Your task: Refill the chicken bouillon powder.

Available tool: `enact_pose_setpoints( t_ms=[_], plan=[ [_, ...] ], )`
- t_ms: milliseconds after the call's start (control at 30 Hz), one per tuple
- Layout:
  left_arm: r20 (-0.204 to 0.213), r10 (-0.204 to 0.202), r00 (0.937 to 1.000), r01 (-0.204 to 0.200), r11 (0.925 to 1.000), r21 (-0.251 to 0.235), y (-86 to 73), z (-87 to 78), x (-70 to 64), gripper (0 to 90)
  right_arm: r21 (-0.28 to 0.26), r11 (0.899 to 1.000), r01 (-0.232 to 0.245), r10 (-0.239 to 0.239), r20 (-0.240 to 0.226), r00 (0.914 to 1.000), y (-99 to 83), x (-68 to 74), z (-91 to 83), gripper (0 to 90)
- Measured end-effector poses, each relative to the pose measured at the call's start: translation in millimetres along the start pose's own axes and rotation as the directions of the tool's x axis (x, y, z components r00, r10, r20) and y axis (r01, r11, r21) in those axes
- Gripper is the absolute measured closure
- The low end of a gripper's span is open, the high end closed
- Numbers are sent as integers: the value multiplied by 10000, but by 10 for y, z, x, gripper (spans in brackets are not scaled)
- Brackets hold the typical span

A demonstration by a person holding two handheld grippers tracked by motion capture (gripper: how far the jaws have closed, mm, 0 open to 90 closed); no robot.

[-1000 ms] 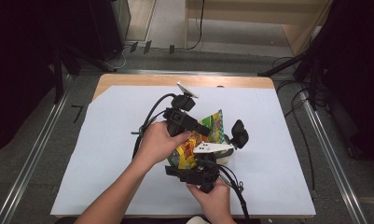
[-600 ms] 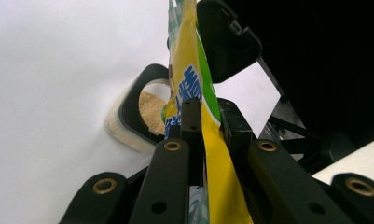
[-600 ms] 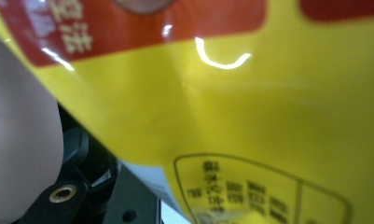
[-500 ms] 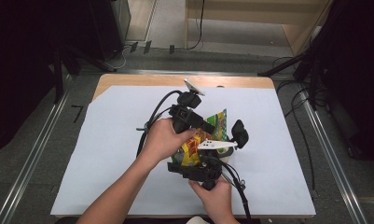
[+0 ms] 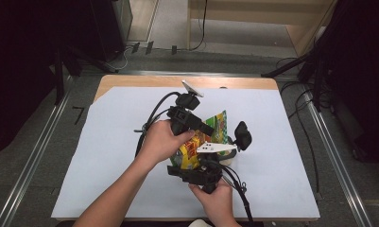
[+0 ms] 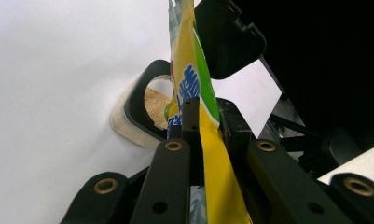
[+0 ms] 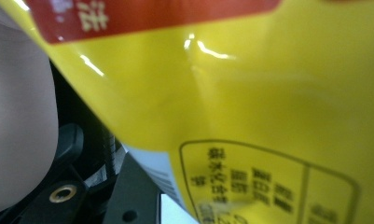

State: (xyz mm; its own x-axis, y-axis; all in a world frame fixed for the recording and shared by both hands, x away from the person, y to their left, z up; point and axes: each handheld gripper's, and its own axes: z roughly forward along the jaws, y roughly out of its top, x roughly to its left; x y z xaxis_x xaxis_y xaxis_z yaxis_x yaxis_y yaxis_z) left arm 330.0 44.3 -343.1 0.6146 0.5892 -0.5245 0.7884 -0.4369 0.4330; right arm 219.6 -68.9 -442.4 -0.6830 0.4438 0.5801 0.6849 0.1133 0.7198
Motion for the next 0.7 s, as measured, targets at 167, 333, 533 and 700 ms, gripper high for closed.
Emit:
enact_pose_setpoints(
  t_ms=[167,333,533,700],
  plan=[
    [9,61,10000,-61,10000,-5,8,15,-10,837,23,10000,7,-7,31,10000,0,-10,-7,681],
    [8,116,9999,-116,9999,-22,11,24,-14,837,21,10000,15,-15,50,10000,-3,-19,-14,681],
    [3,173,9999,-173,9999,9,14,30,-15,837,27,10000,7,-7,82,10000,-7,-23,-16,680],
    [3,186,9998,-186,9998,-8,11,30,-20,837,34,10000,-19,19,92,10000,-8,-23,-16,681]
  ],
)
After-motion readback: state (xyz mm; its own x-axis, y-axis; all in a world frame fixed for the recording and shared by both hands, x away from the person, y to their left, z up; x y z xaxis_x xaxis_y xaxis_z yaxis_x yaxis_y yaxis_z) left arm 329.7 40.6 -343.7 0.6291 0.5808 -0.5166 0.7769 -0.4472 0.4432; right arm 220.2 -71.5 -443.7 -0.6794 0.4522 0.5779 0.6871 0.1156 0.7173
